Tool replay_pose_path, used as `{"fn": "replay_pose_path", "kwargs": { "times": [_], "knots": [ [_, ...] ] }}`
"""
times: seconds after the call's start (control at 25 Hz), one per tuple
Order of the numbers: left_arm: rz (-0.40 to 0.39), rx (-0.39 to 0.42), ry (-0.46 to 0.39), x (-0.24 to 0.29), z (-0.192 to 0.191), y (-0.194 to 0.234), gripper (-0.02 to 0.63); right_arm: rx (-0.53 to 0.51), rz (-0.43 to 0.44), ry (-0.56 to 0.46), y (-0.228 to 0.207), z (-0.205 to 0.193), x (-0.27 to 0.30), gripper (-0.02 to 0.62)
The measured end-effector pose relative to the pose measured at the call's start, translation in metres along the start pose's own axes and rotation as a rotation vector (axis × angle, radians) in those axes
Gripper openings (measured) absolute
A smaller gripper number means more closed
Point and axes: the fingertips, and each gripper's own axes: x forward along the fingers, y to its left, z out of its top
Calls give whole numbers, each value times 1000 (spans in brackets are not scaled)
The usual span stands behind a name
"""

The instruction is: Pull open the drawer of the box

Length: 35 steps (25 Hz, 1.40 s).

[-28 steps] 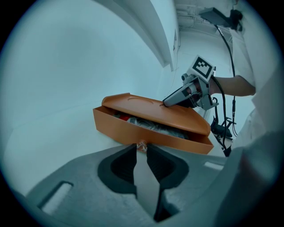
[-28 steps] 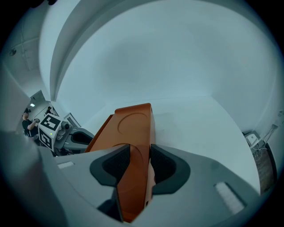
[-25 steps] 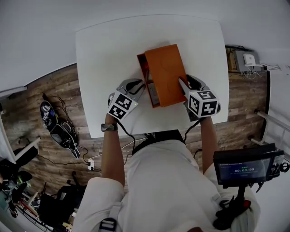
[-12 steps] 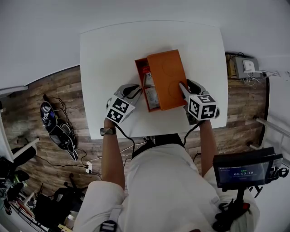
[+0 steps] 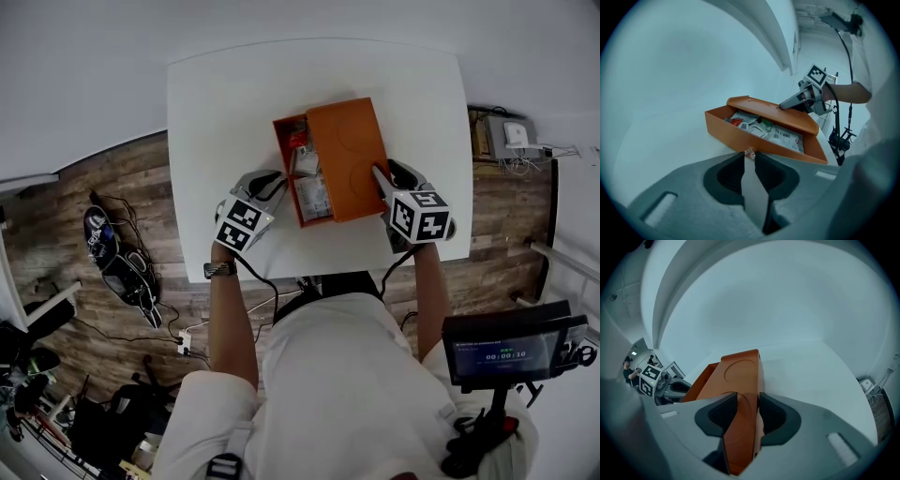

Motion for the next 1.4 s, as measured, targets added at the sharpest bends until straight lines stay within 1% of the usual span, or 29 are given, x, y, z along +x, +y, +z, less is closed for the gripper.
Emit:
{"fn": "replay_pose_path", "kwargs": {
  "times": [0.52,0.72,0.76,0.8,0.92,1.28,1.4],
  "knots": [
    [14,-23,3,-7,-6,4,74,-4,-5,-3,0,1,1,152],
    [23,-17,6,-10,-10,6,68,0,-7,-8,-1,1,2,153],
    [36,-21,6,-12,-12,9,48,0,-7,-9,-1,1,2,153],
    [52,-32,1,-16,-12,12,4,0,-8,-11,-1,1,1,153],
    [52,-75,-28,-24,-8,15,5,1,-12,-19,-2,3,0,153],
    [36,-59,-6,-14,-9,9,17,-6,-13,-14,-1,2,1,153],
    [44,-60,-4,-16,-10,12,17,-11,-17,-8,-2,3,1,150]
  ]
}}
